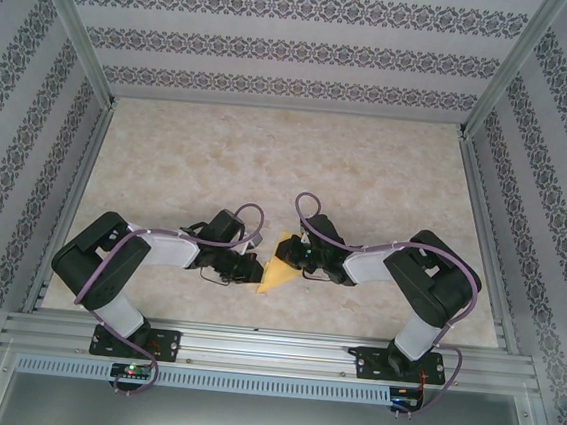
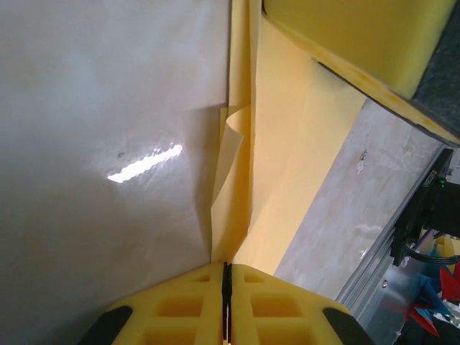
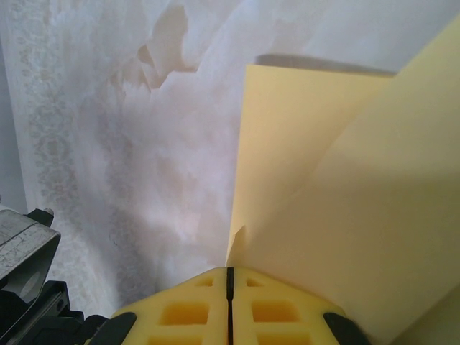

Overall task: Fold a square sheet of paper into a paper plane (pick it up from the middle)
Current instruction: Fourth fold the wing at the center of the table.

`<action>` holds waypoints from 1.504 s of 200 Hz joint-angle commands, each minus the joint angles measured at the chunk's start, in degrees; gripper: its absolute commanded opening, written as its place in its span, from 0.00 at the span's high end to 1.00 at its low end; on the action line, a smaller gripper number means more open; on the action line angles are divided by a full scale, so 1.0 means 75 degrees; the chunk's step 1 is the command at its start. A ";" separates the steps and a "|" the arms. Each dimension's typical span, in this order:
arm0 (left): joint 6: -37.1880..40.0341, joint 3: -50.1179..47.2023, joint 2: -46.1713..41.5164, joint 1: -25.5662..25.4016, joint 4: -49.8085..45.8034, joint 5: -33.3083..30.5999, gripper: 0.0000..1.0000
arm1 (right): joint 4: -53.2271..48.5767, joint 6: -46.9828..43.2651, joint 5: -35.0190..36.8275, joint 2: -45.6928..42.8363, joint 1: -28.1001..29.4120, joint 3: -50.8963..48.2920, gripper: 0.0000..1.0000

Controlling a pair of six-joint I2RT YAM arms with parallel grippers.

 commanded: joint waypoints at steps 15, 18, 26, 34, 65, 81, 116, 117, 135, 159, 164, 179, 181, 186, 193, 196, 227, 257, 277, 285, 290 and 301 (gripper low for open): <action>0.0186 -0.0039 0.0234 -0.0093 -0.0916 -0.0031 0.97 | -0.0981 -0.0093 0.0416 0.0282 0.0115 -0.0077 0.91; 0.0171 -0.0050 0.0228 -0.0114 -0.0922 -0.0031 0.97 | -0.0994 -0.0091 0.0410 0.0276 0.0109 -0.0077 0.91; 0.0169 -0.0066 0.0207 -0.0139 -0.0932 -0.0032 0.98 | -0.1022 -0.0106 0.0421 0.0270 0.0112 -0.0065 0.91; 0.0160 -0.0071 0.0183 -0.0140 -0.1010 -0.0053 0.97 | -0.1064 -0.0104 0.0421 0.0267 0.0120 -0.0054 0.91; 0.0232 -0.0072 -0.0084 -0.0181 -0.1201 -0.0020 0.88 | -0.1133 -0.0135 0.0435 0.0281 0.0133 0.0003 0.91; 0.0309 -0.0051 -0.0403 -0.0187 -0.1384 -0.0065 0.83 | -0.1143 -0.0154 0.0434 0.0311 0.0159 0.0023 0.91; 0.0318 -0.0071 -0.0973 -0.0187 -0.1449 -0.0036 0.75 | -0.1168 -0.0158 0.0475 0.0323 0.0180 0.0028 0.91; 0.0319 -0.0065 -0.0976 -0.0187 -0.1449 -0.0034 0.75 | -0.1173 -0.0158 0.0477 0.0326 0.0178 0.0028 0.91; 0.0337 -0.0030 -0.0932 -0.0188 -0.1434 0.0006 0.76 | -0.1188 -0.0167 0.0481 0.0335 0.0189 0.0038 0.91; 0.0297 -0.0040 -0.0748 -0.0199 -0.1275 0.0156 0.79 | -0.1226 -0.0170 0.0492 0.0329 0.0211 0.0052 0.91; 0.0297 -0.0034 -0.0716 -0.0199 -0.1250 0.0168 0.78 | -0.1231 -0.0173 0.0495 0.0329 0.0218 0.0052 0.91; 0.0289 -0.0031 -0.0663 -0.0202 -0.1136 0.0258 0.77 | -0.1246 -0.0175 0.0502 0.0340 0.0224 0.0064 0.91; 0.0292 -0.0038 -0.0663 -0.0200 -0.1113 0.0261 0.77 | -0.1248 -0.0177 0.0494 0.0349 0.0227 0.0072 0.91; 0.0266 -0.0050 -0.0675 -0.0208 -0.1064 0.0285 0.76 | -0.1260 -0.0173 0.0486 0.0352 0.0225 0.0081 0.91; 0.0245 -0.0061 -0.0676 -0.0210 -0.0997 0.0291 0.75 | -0.1281 -0.0181 0.0481 0.0364 0.0239 0.0084 0.91; 0.0245 -0.0060 -0.0675 -0.0210 -0.0983 0.0295 0.75 | -0.1283 -0.0181 0.0480 0.0373 0.0246 0.0095 0.91; 0.0253 0.0007 -0.0530 -0.0214 -0.0904 0.0289 0.75 | -0.1292 -0.0172 0.0506 0.0398 0.0259 0.0099 0.91; 0.0237 0.0112 -0.0301 -0.0256 -0.0754 0.0360 0.78 | -0.1330 -0.0187 0.0494 0.0423 0.0259 0.0144 0.91; 0.0259 0.0139 -0.0264 -0.0257 -0.0787 0.0307 0.79 | -0.1330 -0.0187 0.0493 0.0434 0.0271 0.0140 0.91; 0.0302 0.0167 -0.0286 -0.0257 -0.0901 0.0240 0.78 | -0.1330 -0.0193 0.0480 0.0434 0.0277 0.0146 0.91; 0.0340 0.0174 -0.0308 -0.0257 -0.0957 0.0207 0.76 | -0.1330 -0.0194 0.0481 0.0434 0.0272 0.0146 0.91; 0.0368 0.0169 -0.0402 -0.0257 -0.0986 0.0148 0.75 | -0.1359 -0.0204 0.0489 0.0423 0.0281 0.0151 0.91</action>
